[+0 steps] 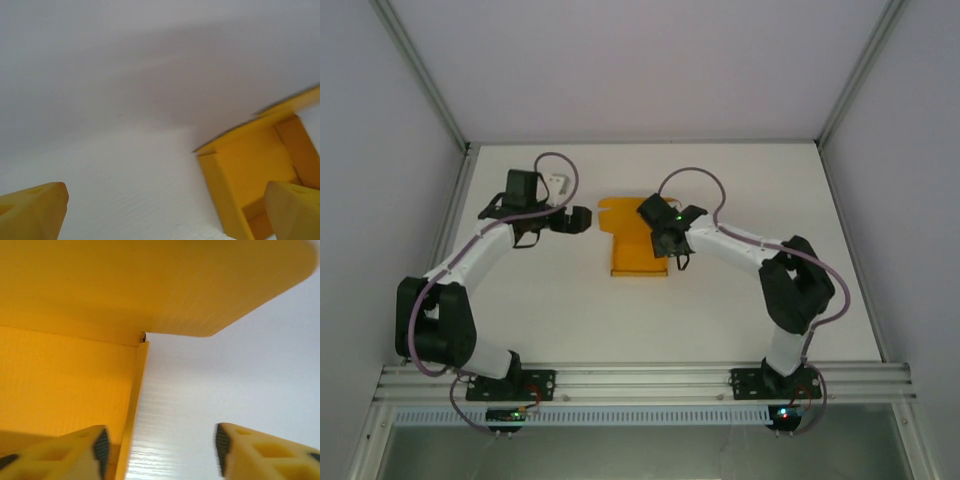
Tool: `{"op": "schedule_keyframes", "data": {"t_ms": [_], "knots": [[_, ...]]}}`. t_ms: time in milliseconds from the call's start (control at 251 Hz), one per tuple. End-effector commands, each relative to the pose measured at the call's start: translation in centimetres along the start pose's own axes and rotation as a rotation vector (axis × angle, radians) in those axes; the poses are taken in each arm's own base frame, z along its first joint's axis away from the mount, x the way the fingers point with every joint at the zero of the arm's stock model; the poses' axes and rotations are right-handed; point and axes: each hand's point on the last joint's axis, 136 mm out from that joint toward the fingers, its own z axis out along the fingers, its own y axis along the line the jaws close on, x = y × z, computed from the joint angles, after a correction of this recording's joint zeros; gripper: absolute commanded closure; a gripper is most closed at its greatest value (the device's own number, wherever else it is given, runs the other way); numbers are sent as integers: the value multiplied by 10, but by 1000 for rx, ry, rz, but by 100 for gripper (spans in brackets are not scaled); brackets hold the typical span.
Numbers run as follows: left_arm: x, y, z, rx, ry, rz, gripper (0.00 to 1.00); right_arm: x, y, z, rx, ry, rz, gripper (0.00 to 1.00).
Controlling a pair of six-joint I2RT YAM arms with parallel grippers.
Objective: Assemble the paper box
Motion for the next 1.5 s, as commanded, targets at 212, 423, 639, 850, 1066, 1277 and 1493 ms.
{"op": "schedule_keyframes", "data": {"t_ms": [212,423,639,850,1066,1277,1493], "knots": [[-14,-52,28,227,107,385,1,-49,-10,-47,-223,-180,-509,1],[-2,-58,44,310,231,447,11,-85,-15,-28,-408,-233,-740,1],[3,-47,58,265,301,470,38,-83,-6,-10,-559,-139,-846,13],[-5,-50,64,259,292,465,71,-89,-12,4,-530,-117,-841,64],[-8,-60,72,248,278,476,98,-91,-9,-2,-544,-142,-823,88],[-33,-45,73,67,197,401,100,-97,-7,-9,-499,-160,-696,99],[-79,-28,77,-198,18,0,100,-116,5,-37,-334,-216,-319,100]]}}
